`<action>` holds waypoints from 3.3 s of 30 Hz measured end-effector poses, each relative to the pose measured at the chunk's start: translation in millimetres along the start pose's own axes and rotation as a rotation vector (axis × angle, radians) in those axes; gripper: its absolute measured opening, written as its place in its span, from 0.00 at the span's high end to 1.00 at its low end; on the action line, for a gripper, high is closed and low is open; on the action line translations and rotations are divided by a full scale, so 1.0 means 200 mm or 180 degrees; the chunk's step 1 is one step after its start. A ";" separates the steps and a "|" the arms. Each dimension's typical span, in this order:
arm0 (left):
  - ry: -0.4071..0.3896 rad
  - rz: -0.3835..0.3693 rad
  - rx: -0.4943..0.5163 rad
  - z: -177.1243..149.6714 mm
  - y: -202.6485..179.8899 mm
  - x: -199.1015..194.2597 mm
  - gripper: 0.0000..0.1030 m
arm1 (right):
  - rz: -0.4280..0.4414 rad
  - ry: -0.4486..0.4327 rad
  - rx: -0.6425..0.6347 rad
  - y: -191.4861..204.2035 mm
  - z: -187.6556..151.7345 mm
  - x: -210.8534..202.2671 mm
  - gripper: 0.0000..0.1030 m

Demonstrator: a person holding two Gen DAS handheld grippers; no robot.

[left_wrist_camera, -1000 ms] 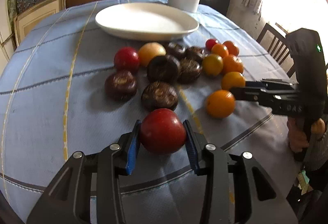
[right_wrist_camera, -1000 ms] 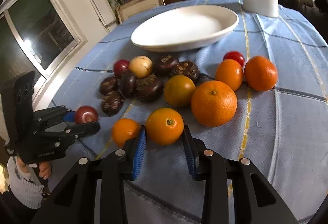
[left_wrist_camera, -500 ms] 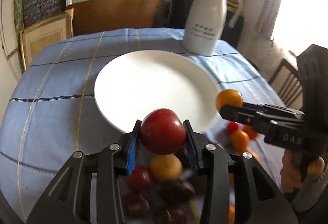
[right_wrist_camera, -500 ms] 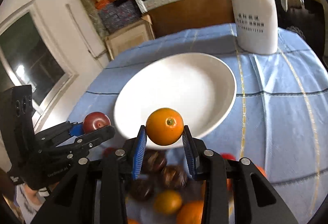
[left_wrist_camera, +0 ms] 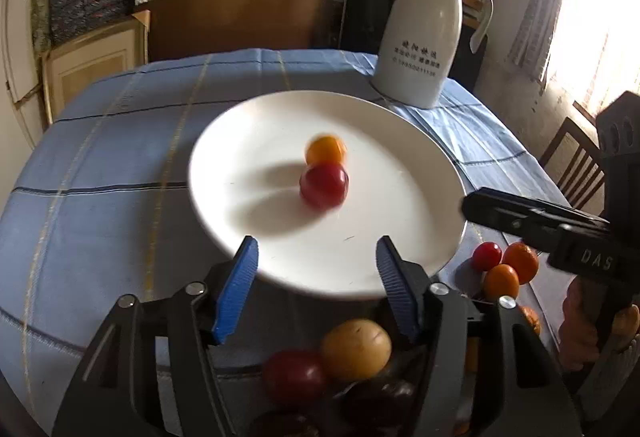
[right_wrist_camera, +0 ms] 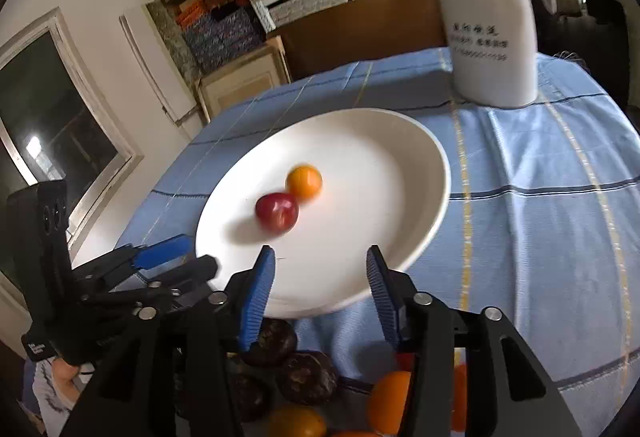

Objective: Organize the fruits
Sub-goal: 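Carry both fruits onto the white plate and open both tools, then withdraw both open tools from the plate back to the fruit cluster, then grasp another red tomato with the left tool while the right tool grasps a large orange, then lower both held fruits onto the white plate and open both tools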

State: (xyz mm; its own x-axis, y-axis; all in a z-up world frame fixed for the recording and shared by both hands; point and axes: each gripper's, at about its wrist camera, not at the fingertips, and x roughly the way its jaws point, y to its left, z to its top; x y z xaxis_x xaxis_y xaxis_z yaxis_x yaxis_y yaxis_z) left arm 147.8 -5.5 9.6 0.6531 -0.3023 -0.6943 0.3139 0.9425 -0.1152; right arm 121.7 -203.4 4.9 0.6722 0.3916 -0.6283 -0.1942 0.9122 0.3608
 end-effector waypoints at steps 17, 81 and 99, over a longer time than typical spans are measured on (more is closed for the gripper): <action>-0.0130 0.0359 -0.0403 -0.33 0.18 -0.25 0.13 | -0.0232 -0.0442 0.0686 -0.29 -0.25 -0.33 0.17; 0.0179 0.0276 -0.0210 -0.30 0.22 -0.07 0.63 | -0.0204 0.0209 0.0901 -0.41 -0.35 -0.19 0.55; -0.0309 0.0208 -0.0015 0.02 0.02 -0.22 0.64 | 0.0027 -0.0239 0.0569 -0.18 -0.08 -0.29 0.57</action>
State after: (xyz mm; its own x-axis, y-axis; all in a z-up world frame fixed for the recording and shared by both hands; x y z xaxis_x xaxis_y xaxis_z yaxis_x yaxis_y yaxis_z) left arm 123.3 11.7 41.7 0.7357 -0.2524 -0.6285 0.2653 0.9612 -0.0755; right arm 79.4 -256.5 17.7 0.7239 0.3831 -0.5738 -0.0746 0.8703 0.4869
